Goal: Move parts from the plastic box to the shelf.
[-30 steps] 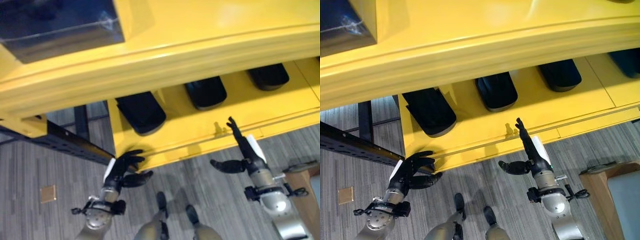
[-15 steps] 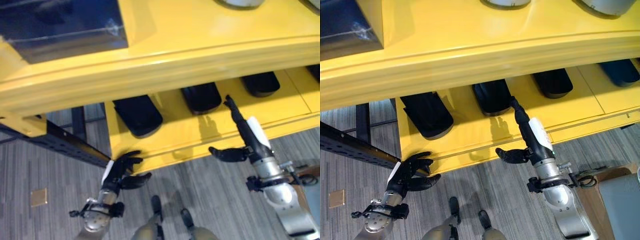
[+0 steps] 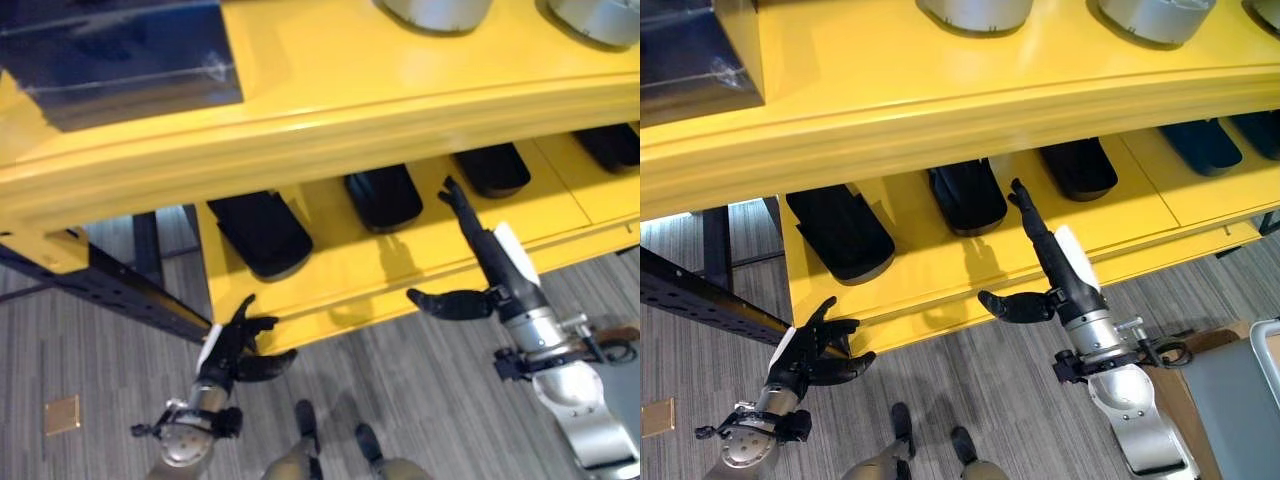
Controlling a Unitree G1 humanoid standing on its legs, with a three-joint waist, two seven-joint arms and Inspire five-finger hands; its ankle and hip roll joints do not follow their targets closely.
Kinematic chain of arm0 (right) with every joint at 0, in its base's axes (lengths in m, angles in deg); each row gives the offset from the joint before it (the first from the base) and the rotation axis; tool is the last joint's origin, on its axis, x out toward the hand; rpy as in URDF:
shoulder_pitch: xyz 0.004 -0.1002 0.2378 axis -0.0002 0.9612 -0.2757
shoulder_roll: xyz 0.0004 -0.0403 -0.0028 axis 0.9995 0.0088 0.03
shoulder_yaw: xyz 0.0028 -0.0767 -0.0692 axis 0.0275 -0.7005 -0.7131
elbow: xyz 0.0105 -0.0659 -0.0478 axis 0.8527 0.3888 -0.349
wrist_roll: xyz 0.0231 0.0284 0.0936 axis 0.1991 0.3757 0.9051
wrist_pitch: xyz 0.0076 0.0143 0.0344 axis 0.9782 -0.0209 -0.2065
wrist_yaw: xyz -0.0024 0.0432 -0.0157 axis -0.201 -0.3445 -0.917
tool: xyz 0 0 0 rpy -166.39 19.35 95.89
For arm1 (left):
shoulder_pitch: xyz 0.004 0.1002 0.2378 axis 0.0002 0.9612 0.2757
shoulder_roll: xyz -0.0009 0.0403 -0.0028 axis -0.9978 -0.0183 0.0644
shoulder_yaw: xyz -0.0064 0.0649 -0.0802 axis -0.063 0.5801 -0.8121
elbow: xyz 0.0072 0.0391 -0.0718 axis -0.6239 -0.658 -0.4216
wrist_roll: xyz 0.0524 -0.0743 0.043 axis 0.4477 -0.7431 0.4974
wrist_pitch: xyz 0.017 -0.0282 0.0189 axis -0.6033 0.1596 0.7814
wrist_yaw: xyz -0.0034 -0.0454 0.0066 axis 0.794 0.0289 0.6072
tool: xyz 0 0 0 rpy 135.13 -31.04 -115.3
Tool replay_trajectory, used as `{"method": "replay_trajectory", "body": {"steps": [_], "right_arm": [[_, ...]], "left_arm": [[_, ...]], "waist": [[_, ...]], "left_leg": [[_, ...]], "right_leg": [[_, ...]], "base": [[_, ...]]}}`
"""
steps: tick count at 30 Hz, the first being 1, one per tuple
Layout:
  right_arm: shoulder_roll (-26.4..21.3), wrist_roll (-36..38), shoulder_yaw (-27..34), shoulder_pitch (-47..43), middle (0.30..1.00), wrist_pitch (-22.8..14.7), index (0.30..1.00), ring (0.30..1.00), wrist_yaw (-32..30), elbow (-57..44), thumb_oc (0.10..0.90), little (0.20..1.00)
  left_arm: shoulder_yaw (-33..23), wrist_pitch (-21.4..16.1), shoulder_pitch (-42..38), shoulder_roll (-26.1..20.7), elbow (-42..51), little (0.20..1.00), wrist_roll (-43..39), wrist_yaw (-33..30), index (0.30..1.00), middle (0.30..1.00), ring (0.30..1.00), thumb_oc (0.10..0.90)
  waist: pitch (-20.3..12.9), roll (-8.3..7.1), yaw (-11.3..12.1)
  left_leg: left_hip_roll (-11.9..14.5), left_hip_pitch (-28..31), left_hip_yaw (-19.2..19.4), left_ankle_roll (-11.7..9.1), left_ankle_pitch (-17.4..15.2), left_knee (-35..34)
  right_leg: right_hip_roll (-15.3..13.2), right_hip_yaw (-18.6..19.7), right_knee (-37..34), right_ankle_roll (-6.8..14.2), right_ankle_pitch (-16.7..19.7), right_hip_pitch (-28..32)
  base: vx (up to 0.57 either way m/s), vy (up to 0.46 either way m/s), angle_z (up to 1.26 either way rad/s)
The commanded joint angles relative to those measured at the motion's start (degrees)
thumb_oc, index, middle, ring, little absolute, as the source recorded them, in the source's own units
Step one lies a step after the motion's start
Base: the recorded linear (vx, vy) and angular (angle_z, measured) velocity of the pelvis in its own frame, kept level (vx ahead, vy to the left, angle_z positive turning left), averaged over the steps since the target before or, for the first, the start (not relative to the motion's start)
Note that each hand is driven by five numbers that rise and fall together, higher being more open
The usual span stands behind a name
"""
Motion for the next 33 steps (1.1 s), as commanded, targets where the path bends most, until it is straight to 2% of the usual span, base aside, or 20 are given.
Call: {"method": "replay_trajectory", "body": {"steps": [1,4,5,8,19,33], "right_arm": [[1.34,9.01,-1.13,-5.93,1.000,-4.49,1.000,1.000,-0.23,0.87,0.900,1.000],[2.79,15.94,-3.47,-7.07,1.000,-3.96,1.000,1.000,0.44,2.96,0.900,1.000],[3.75,21.66,-5.31,-8.35,1.000,-3.40,1.000,1.000,1.30,4.29,0.900,1.000],[4.21,26.85,-7.41,-11.13,1.000,-2.66,1.000,1.000,1.21,5.66,0.900,1.000],[5.34,34.25,-11.58,-19.14,1.000,-2.09,1.000,1.000,-0.10,7.33,0.900,1.000],[7.25,36.55,-16.23,-25.82,1.000,-1.49,1.000,1.000,-1.64,10.59,0.900,1.000]], "left_arm": [[-2.33,-6.51,-6.33,-0.15,3.29,1.000,-0.19,-0.27,1.000,1.000,1.000,0.900],[-1.98,-6.38,-6.24,0.27,2.76,1.000,-0.59,-0.64,1.000,1.000,1.000,0.900],[-1.91,-6.11,-6.37,0.49,2.61,1.000,-0.89,-0.88,1.000,1.000,1.000,0.900],[-1.76,-5.86,-6.56,0.46,2.67,1.000,-1.19,-1.34,1.000,1.000,1.000,0.900],[-1.60,-5.46,-6.64,0.34,3.55,1.000,-2.53,-2.29,1.000,1.000,1.000,0.900],[-1.17,-5.53,-7.21,-1.22,5.63,1.000,-4.59,-2.59,1.000,1.000,1.000,0.900]], "waist": [[-8.57,0.17,0.21],[-8.48,0.22,0.71],[-8.37,0.20,1.15],[-7.86,0.25,1.96],[-6.10,1.16,4.09],[-5.33,1.35,5.65]], "left_leg": [[6.51,4.15,-1.93,-5.03,-4.64,0.91],[6.32,4.05,-2.43,-5.09,-4.57,1.02],[6.26,3.87,-2.94,-5.20,-4.46,1.16],[6.13,3.54,-3.69,-5.31,-4.33,1.46],[5.32,1.86,-5.92,-5.52,-3.23,1.62],[4.99,2.08,-6.91,-5.41,-3.01,1.22]], "right_leg": [[-0.07,-1.76,-0.11,1.46,1.14,-4.92],[-0.09,-2.31,-0.11,1.26,0.75,-4.53],[-0.18,-2.89,-0.11,1.07,0.50,-4.30],[-0.41,-3.90,-0.03,0.89,0.22,-3.97],[-1.31,-7.66,0.05,0.56,-0.23,-3.54],[-1.80,-8.90,0.24,0.47,-0.69,-2.86]], "base": [[0.00,0.000,0.00],[0.00,-0.015,0.08],[0.00,-0.029,0.15],[0.00,-0.025,0.16],[-0.01,-0.014,0.18],[0.00,-0.002,0.05]]}}
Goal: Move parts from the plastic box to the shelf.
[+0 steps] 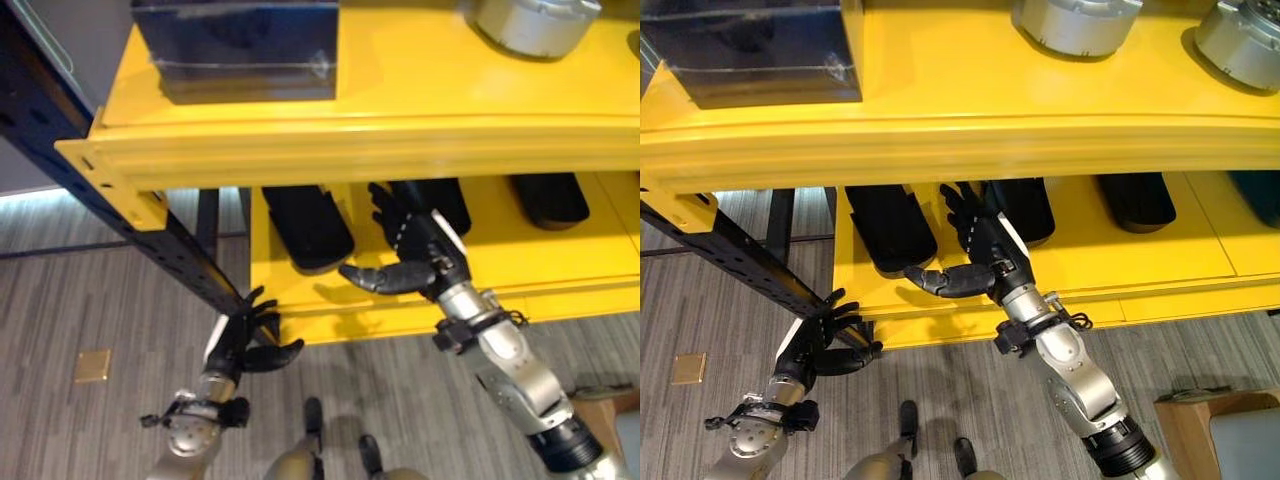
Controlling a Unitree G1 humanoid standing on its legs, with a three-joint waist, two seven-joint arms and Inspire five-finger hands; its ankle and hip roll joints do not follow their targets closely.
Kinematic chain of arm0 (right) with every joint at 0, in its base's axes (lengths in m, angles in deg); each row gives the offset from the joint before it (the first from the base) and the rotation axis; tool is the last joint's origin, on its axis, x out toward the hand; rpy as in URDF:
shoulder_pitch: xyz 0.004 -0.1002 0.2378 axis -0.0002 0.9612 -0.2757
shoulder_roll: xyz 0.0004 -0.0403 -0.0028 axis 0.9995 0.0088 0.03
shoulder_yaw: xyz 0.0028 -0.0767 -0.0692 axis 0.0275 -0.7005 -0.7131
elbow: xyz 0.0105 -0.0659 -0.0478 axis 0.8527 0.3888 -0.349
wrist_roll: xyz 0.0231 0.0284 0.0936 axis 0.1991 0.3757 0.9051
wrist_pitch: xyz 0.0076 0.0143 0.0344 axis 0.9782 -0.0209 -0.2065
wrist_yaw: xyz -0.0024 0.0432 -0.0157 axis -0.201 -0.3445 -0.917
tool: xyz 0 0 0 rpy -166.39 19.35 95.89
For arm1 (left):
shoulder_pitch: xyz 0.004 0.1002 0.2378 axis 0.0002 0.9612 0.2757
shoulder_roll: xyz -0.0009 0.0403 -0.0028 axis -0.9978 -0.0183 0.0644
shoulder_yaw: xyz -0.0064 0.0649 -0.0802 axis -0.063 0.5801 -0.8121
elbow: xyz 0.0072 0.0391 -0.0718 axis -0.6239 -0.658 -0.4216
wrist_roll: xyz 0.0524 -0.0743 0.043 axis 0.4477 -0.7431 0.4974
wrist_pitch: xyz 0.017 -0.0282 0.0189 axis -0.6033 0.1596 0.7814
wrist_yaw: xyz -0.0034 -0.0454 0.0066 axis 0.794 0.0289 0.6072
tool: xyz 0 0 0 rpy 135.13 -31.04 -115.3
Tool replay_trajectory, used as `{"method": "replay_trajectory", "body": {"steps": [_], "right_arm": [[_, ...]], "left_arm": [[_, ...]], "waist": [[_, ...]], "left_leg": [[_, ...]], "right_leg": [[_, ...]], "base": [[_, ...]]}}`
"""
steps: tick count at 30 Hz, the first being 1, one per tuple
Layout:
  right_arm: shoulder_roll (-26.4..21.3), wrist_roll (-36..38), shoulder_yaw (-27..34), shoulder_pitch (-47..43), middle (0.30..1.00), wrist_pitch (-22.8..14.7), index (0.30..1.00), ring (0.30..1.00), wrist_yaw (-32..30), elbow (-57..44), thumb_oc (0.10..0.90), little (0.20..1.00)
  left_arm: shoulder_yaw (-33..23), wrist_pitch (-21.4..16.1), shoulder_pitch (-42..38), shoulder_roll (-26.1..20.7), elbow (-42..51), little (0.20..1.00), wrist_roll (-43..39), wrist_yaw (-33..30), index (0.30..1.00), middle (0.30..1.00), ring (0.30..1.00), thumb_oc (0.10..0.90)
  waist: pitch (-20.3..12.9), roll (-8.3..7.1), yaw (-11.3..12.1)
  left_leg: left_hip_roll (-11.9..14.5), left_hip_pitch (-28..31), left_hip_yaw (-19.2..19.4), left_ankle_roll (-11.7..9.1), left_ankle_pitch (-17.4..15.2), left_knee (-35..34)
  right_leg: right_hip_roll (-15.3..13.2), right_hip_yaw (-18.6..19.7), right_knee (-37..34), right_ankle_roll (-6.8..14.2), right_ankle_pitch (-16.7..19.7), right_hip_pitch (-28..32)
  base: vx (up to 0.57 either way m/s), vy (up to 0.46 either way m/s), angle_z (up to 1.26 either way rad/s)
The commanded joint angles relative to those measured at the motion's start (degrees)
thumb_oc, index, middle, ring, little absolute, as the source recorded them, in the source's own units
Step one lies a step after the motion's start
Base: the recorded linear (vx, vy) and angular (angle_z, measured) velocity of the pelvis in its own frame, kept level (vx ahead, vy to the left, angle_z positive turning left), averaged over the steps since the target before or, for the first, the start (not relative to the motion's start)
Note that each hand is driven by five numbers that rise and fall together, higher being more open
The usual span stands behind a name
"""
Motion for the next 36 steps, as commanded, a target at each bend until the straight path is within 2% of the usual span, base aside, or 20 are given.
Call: {"method": "replay_trajectory", "body": {"steps": [1,8,15,23,36], "right_arm": [[2.11,2.03,1.14,-7.07,1.000,-4.92,1.000,1.000,-0.93,1.72,0.900,1.000],[2.13,2.58,0.46,-9.12,1.000,-4.54,1.000,1.000,-1.46,4.00,0.900,1.000],[2.85,3.50,-0.18,-10.04,1.000,-4.59,1.000,1.000,-1.24,4.80,0.900,1.000],[3.15,3.95,0.23,-9.27,1.000,-4.81,1.000,1.000,-1.07,4.01,0.900,1.000],[4.44,3.68,0.21,-8.84,1.000,-4.96,1.000,1.000,-2.05,3.41,0.900,1.000]], "left_arm": [[-2.15,-5.74,-4.55,-2.96,6.20,1.000,-2.67,-1.85,1.000,1.000,1.000,0.900],[-3.56,-7.17,-5.79,-5.96,11.27,1.000,-11.54,0.84,1.000,1.000,1.000,0.900],[-4.52,-8.19,-6.75,-6.49,14.79,1.000,-19.33,2.33,1.000,1.000,1.000,0.900],[-5.64,-9.56,-8.98,-5.48,19.08,1.000,-20.74,0.96,1.000,1.000,1.000,0.900],[-3.67,-11.11,-13.64,-2.93,22.89,1.000,-21.77,-0.88,1.000,1.000,1.000,0.900]], "waist": [[-4.70,0.08,0.97],[-4.61,0.83,0.99],[-4.28,1.26,1.15],[-4.23,1.14,1.17],[-4.52,0.79,0.85]], "left_leg": [[5.63,3.43,0.20,-4.59,-4.40,1.18],[5.73,3.83,0.11,-4.80,-4.23,0.80],[5.82,3.65,-0.22,-4.89,-4.07,0.90],[5.67,3.87,-0.55,-4.82,-4.28,0.96],[5.74,4.35,-0.44,-4.70,-4.48,0.66]], "right_leg": [[-2.77,-1.49,0.35,1.36,-0.21,-4.21],[-2.74,-1.91,0.68,1.16,-0.65,-3.98],[-2.60,-2.16,1.29,0.97,-0.95,-4.29],[-2.80,-2.62,1.46,0.86,-1.33,-3.99],[-3.02,-2.61,1.45,0.85,-1.38,-3.83]], "base": [[0.00,0.000,0.00],[0.00,0.000,0.00],[0.00,0.000,0.00],[0.00,0.000,0.02],[0.00,0.002,0.04]]}}
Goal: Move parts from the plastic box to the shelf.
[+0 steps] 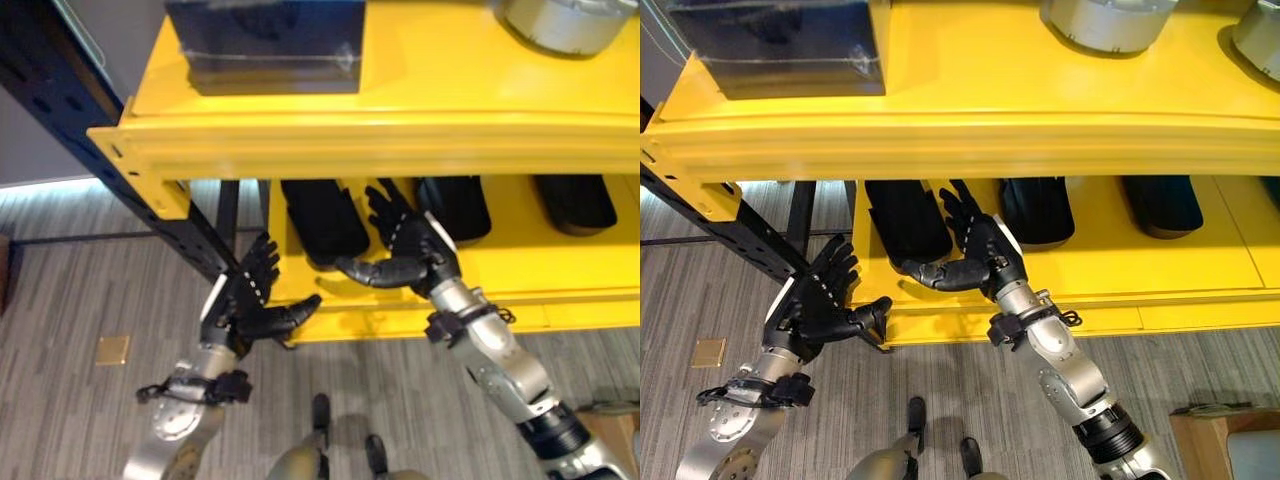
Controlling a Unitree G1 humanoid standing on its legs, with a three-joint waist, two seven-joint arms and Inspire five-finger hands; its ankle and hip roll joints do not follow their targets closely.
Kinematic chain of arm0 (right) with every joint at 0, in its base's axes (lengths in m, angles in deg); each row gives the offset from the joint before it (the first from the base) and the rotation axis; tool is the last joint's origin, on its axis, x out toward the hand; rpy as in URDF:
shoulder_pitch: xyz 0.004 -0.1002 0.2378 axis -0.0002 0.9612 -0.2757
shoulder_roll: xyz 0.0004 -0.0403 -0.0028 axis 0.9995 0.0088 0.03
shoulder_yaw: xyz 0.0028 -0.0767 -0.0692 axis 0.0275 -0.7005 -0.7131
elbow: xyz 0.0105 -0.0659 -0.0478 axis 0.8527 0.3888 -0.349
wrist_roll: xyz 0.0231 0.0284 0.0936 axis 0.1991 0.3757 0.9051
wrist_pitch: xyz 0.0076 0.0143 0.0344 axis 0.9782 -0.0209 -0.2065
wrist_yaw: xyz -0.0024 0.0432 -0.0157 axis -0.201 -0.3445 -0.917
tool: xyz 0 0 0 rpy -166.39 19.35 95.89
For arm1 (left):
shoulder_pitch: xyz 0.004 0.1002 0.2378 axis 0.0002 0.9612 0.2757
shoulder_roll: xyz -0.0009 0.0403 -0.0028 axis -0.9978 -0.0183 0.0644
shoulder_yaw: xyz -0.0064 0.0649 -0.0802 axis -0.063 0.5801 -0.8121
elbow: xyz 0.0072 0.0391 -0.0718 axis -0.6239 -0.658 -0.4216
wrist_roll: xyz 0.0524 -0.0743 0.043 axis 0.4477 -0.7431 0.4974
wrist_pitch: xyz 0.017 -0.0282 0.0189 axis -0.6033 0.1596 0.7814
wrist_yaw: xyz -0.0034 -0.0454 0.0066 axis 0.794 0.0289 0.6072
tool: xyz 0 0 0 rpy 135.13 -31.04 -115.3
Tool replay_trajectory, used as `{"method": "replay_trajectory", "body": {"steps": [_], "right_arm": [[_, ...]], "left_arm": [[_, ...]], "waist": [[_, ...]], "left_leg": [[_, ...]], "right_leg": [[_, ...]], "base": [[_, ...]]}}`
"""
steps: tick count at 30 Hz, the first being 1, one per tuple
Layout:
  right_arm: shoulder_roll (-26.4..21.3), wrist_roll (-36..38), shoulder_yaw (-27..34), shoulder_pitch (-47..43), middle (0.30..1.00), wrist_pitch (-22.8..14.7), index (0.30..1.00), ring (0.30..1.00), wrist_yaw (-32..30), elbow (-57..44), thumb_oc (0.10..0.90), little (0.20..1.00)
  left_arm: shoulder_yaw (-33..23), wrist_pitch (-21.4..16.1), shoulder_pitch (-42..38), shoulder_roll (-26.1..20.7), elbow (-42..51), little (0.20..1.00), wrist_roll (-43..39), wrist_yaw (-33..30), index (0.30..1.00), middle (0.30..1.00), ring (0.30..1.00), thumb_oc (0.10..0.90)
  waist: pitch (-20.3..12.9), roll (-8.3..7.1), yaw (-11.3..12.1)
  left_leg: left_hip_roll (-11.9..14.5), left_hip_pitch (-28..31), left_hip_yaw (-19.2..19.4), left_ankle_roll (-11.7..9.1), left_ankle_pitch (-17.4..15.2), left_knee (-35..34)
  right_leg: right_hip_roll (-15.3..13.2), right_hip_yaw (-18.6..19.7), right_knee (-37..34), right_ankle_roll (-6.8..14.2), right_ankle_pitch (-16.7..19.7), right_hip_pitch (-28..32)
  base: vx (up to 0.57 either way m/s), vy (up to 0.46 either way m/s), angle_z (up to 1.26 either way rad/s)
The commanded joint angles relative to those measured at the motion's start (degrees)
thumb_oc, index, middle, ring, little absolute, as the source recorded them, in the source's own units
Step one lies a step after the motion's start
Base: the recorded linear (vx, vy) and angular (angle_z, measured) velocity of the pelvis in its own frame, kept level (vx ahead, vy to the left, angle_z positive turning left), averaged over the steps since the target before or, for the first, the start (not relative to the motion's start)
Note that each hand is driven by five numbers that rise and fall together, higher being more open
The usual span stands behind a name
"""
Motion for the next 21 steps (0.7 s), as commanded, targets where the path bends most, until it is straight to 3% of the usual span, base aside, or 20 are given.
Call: {"method": "replay_trajectory", "body": {"steps": [1,21], "right_arm": [[3.24,1.47,1.00,-6.85,1.000,-5.52,1.000,1.000,-0.17,-1.16,0.900,1.000],[3.85,0.40,0.80,-6.41,1.000,-5.88,1.000,1.000,-3.44,-1.39,0.900,1.000]], "left_arm": [[-2.85,-10.86,-12.50,2.31,5.97,1.000,-1.43,-1.86,1.000,1.000,1.000,0.900],[-2.84,-10.73,-16.30,5.58,0.76,1.000,10.34,-11.77,1.000,1.000,1.000,0.900]], "waist": [[-4.91,-0.17,-0.77],[-4.72,-0.38,-1.20]], "left_leg": [[6.03,5.27,1.11,-4.07,-4.69,0.53],[6.06,5.68,1.42,-4.13,-4.78,0.24]], "right_leg": [[-3.08,-1.01,1.34,1.35,-1.04,-3.62],[-2.96,-1.16,1.57,1.15,-1.34,-3.63]], "base": [[0.01,0.003,0.03],[0.00,0.000,0.00]]}}
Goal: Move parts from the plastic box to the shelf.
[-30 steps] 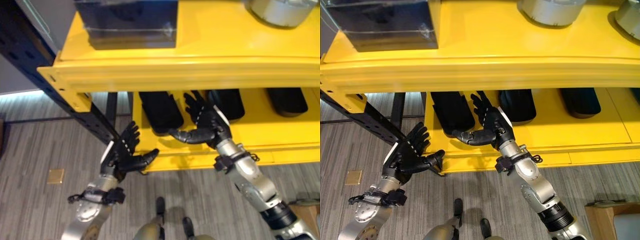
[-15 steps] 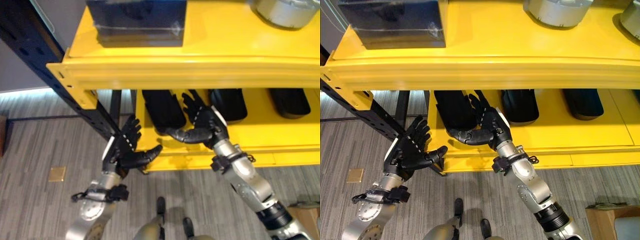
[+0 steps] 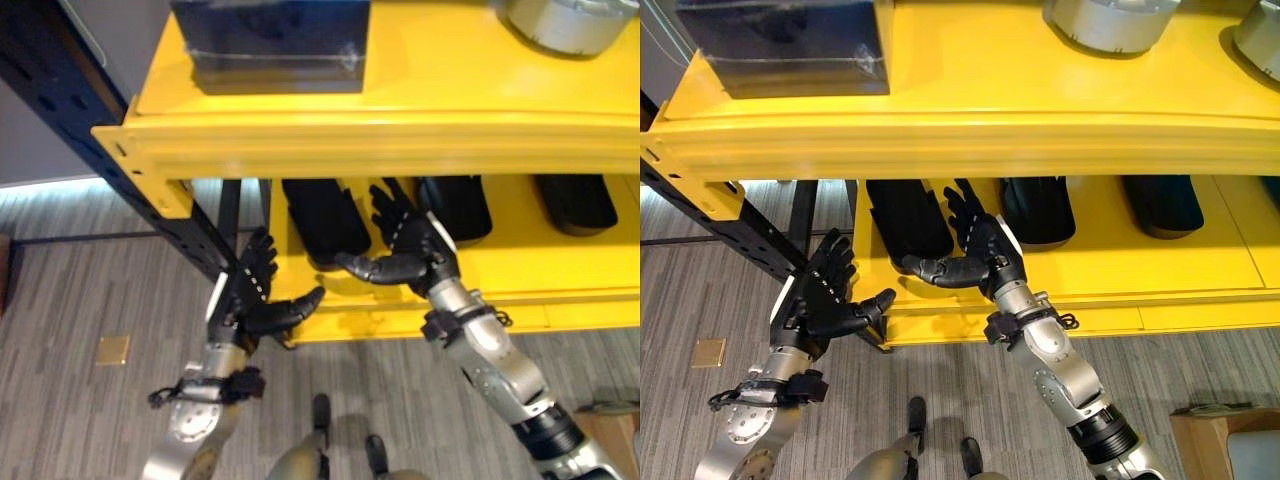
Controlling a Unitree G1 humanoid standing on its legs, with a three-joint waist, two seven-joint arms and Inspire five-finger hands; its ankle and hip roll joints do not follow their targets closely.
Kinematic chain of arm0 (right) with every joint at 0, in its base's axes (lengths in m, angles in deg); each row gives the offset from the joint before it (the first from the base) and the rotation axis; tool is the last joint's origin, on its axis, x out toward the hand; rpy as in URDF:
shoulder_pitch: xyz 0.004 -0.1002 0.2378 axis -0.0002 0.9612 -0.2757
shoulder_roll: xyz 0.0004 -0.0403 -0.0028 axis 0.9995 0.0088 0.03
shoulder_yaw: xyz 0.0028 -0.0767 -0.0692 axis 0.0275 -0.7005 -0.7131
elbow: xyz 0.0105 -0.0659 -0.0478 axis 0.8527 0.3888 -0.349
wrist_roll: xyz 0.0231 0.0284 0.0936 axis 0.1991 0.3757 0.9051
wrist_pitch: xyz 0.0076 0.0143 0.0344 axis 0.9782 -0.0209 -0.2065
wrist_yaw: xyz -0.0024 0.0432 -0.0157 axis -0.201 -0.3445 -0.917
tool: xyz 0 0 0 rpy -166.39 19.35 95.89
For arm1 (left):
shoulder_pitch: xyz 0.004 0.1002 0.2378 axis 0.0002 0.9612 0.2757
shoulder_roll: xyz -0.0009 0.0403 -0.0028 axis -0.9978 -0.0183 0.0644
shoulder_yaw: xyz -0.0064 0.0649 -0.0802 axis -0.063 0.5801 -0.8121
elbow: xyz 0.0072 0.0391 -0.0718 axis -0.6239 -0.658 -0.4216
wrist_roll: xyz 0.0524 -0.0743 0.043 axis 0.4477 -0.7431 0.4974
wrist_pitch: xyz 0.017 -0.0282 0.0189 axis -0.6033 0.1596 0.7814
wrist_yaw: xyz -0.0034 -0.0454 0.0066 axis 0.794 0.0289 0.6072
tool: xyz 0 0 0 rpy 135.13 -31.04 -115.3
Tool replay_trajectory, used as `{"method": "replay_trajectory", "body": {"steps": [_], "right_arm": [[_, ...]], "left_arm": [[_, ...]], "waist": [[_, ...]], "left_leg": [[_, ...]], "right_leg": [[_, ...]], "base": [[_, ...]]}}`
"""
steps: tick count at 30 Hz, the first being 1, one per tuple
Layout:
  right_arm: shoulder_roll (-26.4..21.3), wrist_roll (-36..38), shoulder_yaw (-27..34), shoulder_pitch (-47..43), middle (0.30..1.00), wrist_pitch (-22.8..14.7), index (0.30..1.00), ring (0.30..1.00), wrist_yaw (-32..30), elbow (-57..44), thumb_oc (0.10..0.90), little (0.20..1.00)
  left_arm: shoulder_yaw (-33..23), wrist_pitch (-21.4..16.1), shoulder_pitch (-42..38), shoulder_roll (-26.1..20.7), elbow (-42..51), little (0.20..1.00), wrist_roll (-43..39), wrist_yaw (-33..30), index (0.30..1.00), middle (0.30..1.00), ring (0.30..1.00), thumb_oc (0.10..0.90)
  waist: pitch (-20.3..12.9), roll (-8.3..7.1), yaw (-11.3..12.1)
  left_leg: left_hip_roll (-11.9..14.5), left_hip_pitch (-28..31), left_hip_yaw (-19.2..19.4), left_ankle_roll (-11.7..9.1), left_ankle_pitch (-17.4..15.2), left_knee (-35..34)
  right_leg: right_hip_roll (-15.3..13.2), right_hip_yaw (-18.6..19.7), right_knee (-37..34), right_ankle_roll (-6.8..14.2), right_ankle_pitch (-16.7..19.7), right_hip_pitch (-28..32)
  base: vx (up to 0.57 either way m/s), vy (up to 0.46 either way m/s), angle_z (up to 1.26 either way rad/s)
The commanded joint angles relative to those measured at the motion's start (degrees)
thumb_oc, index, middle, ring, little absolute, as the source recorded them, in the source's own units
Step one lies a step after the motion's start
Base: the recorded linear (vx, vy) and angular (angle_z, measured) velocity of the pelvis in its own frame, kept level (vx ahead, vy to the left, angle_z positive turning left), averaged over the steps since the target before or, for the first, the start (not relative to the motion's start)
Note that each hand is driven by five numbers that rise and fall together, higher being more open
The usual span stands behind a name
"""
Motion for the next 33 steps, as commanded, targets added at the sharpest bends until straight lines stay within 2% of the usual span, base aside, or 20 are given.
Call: {"method": "replay_trajectory", "body": {"steps": [1,17,27,33], "right_arm": [[3.00,0.33,0.87,-6.46,1.000,-6.00,1.000,1.000,-0.33,-1.45,0.900,1.000],[4.25,-1.64,0.44,-8.57,1.000,-7.97,1.000,1.000,-4.64,-2.30,0.900,1.000],[4.77,0.71,-0.45,-9.35,1.000,-8.10,1.000,1.000,-6.28,0.76,0.900,1.000],[4.77,2.21,-1.62,-10.83,1.000,-7.87,1.000,1.000,-6.52,2.77,0.900,1.000]], "left_arm": [[-5.74,-9.75,-15.17,0.80,0.46,1.000,5.19,-4.47,1.000,1.000,1.000,0.900],[-2.15,-9.48,-22.40,2.58,-3.18,1.000,10.62,-10.47,1.000,1.000,1.000,0.900],[-0.01,-9.30,-26.55,3.66,-7.52,1.000,9.62,-12.48,1.000,1.000,1.000,0.900],[3.09,-9.27,-30.12,4.62,-10.02,1.000,7.64,-12.39,1.000,1.000,1.000,0.900]], "waist": [[-4.72,-0.36,-1.13],[-5.58,-0.44,-2.92],[-4.93,-0.22,-3.54],[-4.07,0.20,-3.78]], "left_leg": [[6.21,5.64,1.52,-4.30,-5.00,0.22],[6.69,6.69,2.74,-4.43,-5.40,-0.22],[6.91,6.41,3.03,-4.59,-5.28,-0.27],[6.94,5.73,3.06,-4.68,-5.02,-0.18]], "right_leg": [[-2.91,-0.98,1.60,1.12,-1.32,-3.77],[-2.53,0.17,1.75,0.90,-1.36,-3.82],[-2.11,0.41,2.44,0.79,-1.50,-4.78],[-1.86,0.56,3.33,0.69,-1.59,-6.00]], "base": [[0.00,0.000,0.00],[0.01,-0.001,-0.01],[0.00,-0.006,-0.04],[0.00,-0.003,0.01]]}}
